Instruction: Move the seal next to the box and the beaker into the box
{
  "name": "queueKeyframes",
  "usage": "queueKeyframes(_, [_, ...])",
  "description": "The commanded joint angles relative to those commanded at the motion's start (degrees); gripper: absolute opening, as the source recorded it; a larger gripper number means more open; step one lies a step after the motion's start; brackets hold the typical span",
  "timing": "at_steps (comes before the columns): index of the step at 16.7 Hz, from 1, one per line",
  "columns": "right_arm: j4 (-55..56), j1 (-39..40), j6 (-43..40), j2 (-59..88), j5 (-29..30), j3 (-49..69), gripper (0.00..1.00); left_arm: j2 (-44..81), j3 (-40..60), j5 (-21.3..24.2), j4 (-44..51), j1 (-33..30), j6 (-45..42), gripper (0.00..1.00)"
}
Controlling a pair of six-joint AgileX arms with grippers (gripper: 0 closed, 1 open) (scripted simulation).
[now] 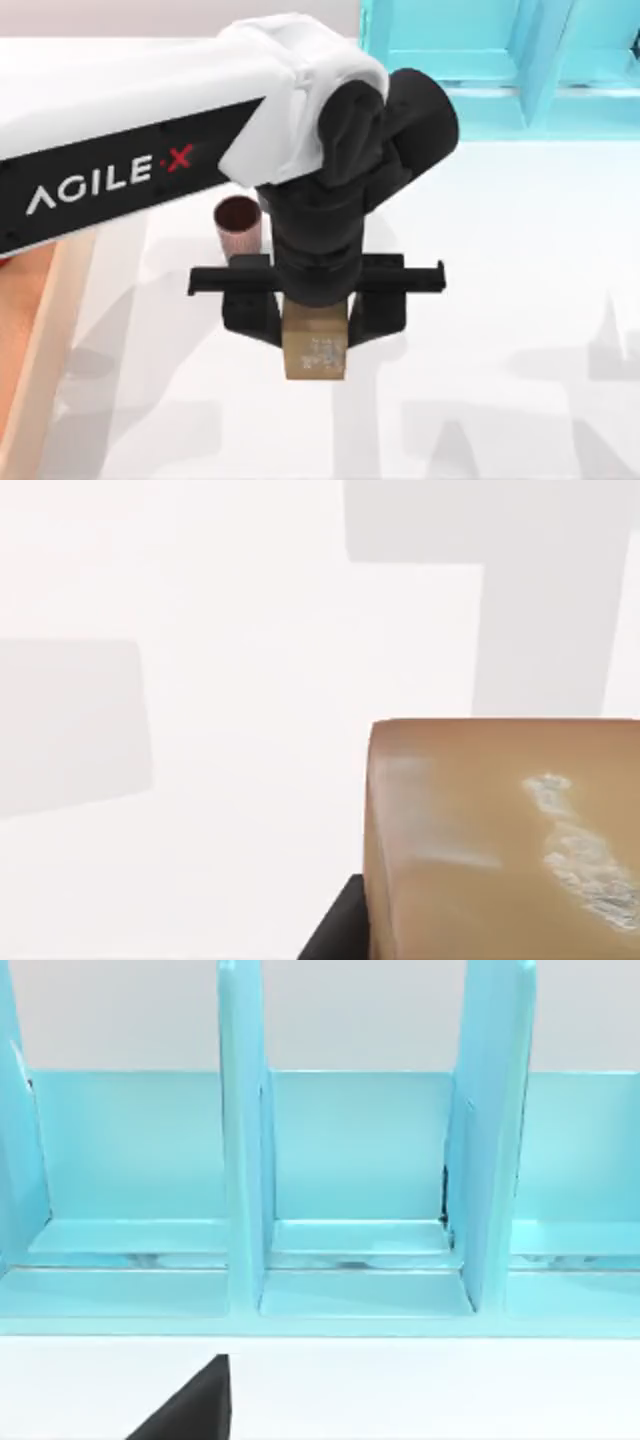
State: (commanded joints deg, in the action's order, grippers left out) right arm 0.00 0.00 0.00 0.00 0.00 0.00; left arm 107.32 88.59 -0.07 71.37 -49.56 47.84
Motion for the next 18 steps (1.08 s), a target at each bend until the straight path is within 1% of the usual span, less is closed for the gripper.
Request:
queueKeyframes(2, [0.0,0.0,0.0,0.0,0.0,0.0,1.0,-0.6,-0.6,0.0,0.1,0.9,-0.9,0.0])
queueKeyframes(4, [0.0,0.0,0.0,0.0,0.0,0.0,1.0,-2.8,-2.4,0.0,0.4,3.8,-3.8,0.0])
queueKeyframes(11, [0.0,0.0,0.0,0.0,0.0,0.0,1.0,-14.2,-12.2,-0.1,1.9,19.8,-19.5,0.0])
queueKeyframes(13, [0.0,0.0,0.0,0.0,0.0,0.0,1.0,-16.5,-14.2,-0.1,2.2,23.0,-22.8,0.0])
queueKeyframes(15, [0.0,0.0,0.0,0.0,0.0,0.0,1.0,-17.3,-14.8,-0.1,2.3,24.0,-23.7,0.0])
queueKeyframes(18, [0.0,0.0,0.0,0.0,0.0,0.0,1.0,-17.0,-14.7,-0.1,2.2,23.7,-23.7,0.0])
